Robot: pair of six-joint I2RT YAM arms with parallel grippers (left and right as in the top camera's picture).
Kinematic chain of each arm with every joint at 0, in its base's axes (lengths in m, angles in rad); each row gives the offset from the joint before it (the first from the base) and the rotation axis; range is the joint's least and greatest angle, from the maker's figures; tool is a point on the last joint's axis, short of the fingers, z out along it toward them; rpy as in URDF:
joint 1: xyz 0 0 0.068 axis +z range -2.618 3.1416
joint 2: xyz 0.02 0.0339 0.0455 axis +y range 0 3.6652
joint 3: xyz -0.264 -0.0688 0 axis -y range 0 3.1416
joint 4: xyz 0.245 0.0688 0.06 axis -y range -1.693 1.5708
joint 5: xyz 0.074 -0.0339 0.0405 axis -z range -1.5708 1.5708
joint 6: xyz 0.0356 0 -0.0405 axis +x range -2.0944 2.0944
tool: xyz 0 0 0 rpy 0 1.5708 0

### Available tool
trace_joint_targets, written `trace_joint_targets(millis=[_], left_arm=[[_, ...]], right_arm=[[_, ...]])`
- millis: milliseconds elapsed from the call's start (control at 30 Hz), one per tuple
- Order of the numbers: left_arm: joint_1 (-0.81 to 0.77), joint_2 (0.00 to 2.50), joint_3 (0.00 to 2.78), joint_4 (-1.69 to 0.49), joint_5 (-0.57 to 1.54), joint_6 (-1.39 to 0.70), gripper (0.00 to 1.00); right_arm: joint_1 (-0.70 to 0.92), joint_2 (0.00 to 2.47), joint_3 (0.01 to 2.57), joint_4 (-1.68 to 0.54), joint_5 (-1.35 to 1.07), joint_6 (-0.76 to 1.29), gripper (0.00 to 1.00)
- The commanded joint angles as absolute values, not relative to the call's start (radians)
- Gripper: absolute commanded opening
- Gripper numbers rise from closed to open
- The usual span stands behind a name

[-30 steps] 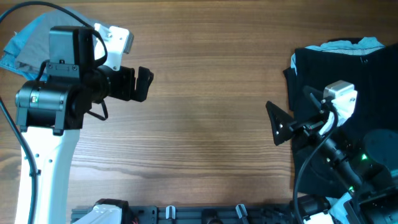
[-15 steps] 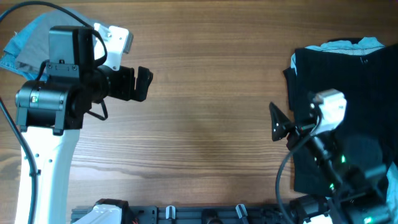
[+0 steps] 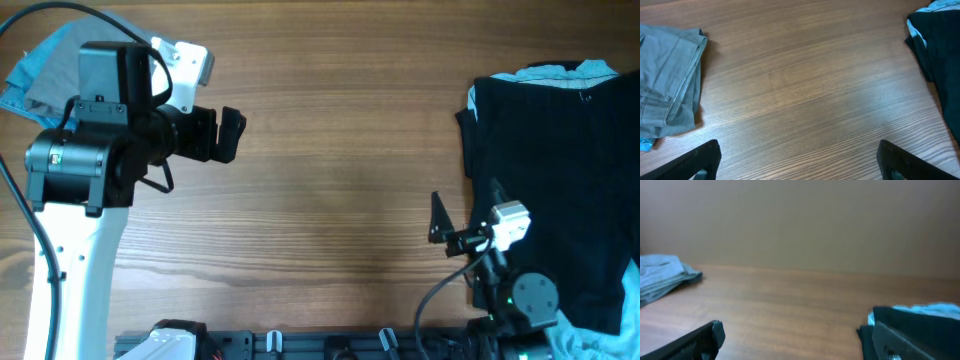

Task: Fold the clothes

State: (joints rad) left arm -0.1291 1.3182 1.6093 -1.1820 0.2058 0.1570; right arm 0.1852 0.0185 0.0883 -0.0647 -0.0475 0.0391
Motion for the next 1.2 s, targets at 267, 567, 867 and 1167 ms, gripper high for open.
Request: trace_joint_targets(millis=[267,567,867,1167], left_arm=[[-0.134,1.322,1.607,-1.180,0.200,0.176,1.00],[-0.134,1.322,1.607,-1.180,0.200,0.176,1.00],[-0.130,1.066,1.406,-0.876,0.189,0.172,1.00],[-0.009,0.461,0.654,-0.301,0.193,0.036,1.00]], right_arm=[[0.180,0.005,0.005,0.008,-0.108,0.029,1.00],[0.180,0.005,0.005,0.008,-0.108,0.029,1.00],[0.180,0.005,0.006,0.008,-0.108,0.029,1.00],[0.180,0.005,0.005,0.008,-0.108,0.029,1.00]])
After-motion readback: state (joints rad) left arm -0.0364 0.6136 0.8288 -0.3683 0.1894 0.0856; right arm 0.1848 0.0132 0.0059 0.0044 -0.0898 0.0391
